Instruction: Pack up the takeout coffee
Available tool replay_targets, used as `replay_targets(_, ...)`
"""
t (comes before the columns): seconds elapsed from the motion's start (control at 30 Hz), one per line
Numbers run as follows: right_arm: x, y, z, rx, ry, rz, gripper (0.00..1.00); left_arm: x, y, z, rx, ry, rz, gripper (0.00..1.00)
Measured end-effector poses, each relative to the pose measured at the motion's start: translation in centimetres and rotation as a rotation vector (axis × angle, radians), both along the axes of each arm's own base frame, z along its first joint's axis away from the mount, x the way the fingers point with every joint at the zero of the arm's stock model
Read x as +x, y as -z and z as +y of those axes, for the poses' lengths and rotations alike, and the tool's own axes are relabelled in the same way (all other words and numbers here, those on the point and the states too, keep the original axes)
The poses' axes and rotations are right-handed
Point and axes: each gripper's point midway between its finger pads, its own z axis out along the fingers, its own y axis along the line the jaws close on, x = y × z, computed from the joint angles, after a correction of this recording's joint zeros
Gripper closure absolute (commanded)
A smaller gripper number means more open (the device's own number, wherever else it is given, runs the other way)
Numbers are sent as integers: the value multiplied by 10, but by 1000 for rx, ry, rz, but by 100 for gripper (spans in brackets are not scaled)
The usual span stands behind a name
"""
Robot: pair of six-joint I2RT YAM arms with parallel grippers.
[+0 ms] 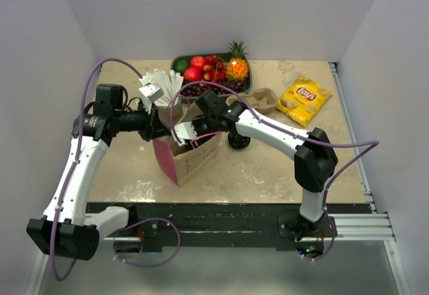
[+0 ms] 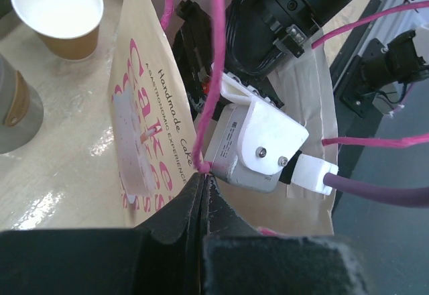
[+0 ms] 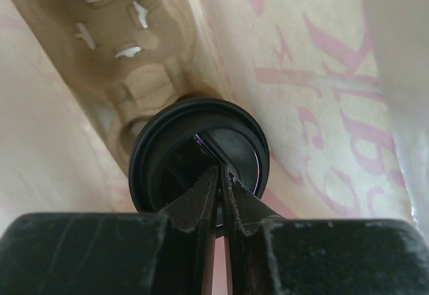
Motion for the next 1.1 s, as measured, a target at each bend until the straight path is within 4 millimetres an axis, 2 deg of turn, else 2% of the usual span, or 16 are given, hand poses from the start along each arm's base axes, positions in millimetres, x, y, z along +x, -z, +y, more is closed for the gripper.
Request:
replay_targets(0.13, 10, 2, 2, -5, 1, -22, 88, 7, 3, 3, 15, -21, -2, 100)
replay_targets(0.37, 11, 0, 3, -3, 9, -25, 87, 9, 3, 5, 23, -29, -10, 100)
replay_targets(0.57, 5, -10, 3, 11, 29, 16, 76, 11, 2, 5, 30, -31, -30, 100)
replay_targets(0.63, 2, -21, 5, 39, 41, 23, 66, 11, 2, 4, 33, -26, -35, 100)
replay_targets(0.73, -5, -52, 8, 109, 59, 30, 59, 13, 3, 4, 40, -30, -43, 100)
replay_targets(0.87, -5, -105, 17, 223, 76, 4, 56, 20, 1, 6, 50, -46, -70, 100)
replay_targets(0.97, -7, -131, 16, 275, 94, -7, 54, 25, -1, 7, 54, -63, -88, 86)
replay_targets(1.0, -8, -136, 15, 285, 100, -6, 54, 26, -2, 7, 53, -67, -95, 75)
replay_targets(1.07, -10, -143, 12, 298, 112, -2, 53, 27, -4, 7, 52, -68, -109, 66)
replay_targets(1.1, -12, -146, 11, 307, 121, 2, 52, 28, -6, 7, 51, -71, -117, 57)
